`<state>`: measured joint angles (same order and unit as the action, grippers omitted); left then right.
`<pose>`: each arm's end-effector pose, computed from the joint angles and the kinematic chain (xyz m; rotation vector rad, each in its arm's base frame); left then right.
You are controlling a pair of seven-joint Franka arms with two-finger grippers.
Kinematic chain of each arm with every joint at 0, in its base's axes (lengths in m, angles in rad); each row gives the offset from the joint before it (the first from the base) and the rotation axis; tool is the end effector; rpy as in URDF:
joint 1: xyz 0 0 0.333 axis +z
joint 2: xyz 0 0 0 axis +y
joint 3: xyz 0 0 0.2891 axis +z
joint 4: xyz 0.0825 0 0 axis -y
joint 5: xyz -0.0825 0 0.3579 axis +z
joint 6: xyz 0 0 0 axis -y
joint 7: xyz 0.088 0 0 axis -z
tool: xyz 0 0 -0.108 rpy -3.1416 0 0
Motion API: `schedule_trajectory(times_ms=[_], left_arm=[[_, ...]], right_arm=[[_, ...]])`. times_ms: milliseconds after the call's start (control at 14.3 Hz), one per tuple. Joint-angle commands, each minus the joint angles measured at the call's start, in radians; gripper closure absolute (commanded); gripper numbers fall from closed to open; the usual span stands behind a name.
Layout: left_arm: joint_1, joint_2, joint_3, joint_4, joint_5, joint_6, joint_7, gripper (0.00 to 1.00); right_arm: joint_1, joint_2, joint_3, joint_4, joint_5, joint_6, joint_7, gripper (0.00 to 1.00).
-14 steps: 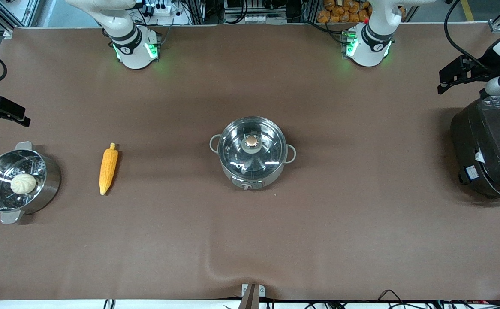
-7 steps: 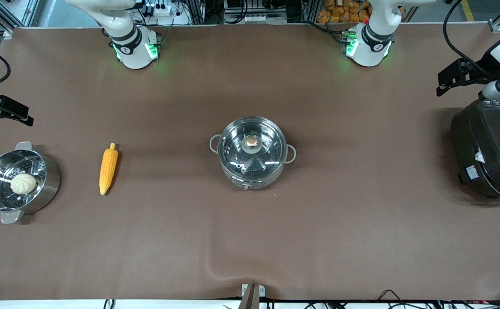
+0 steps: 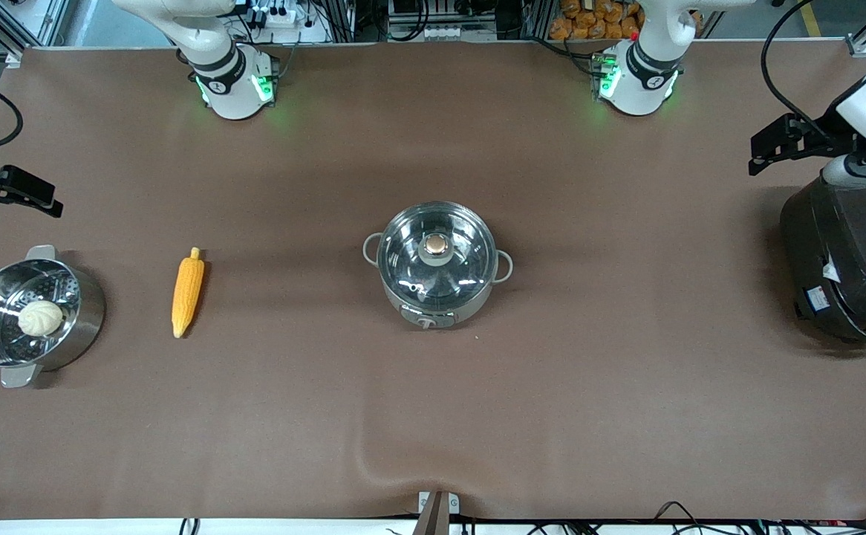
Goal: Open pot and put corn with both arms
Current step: 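Reach the left gripper to the lid knob while the right gripper reaches the corn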
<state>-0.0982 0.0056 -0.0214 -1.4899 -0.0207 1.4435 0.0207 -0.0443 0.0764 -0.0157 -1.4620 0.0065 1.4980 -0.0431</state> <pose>0.5131 -0.0641 0.6184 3.1145 -0.2221 -0.0827 0.5420 -0.0315 0.5975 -3.1335 0.0259 0.0628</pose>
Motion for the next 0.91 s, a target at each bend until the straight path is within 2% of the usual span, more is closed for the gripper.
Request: schedule_trajectory(times_ms=[0, 280, 490, 839], left_arm=[[-0.008, 0.040, -0.003, 0.028, -0.050, -0.011, -0.103, 0.00], [-0.102, 0.106, -0.028, 0.046, -0.056, 0.004, -0.281, 0.00], [-0.207, 0.218, -0.028, 0.105, -0.116, 0.041, -0.453, 0.00], [-0.400, 0.318, -0.025, 0.111, -0.110, 0.165, -0.637, 0.00]], right_arm=[[0.006, -0.021, 0.000, -0.029, 0.006, 0.019, 0.025, 0.00], [0.014, -0.021, 0.000, -0.078, 0.006, 0.097, 0.025, 0.00], [0.020, -0.021, 0.000, -0.136, 0.006, 0.168, 0.025, 0.00], [0.015, 0.022, -0.001, -0.328, 0.007, 0.414, 0.025, 0.00]])
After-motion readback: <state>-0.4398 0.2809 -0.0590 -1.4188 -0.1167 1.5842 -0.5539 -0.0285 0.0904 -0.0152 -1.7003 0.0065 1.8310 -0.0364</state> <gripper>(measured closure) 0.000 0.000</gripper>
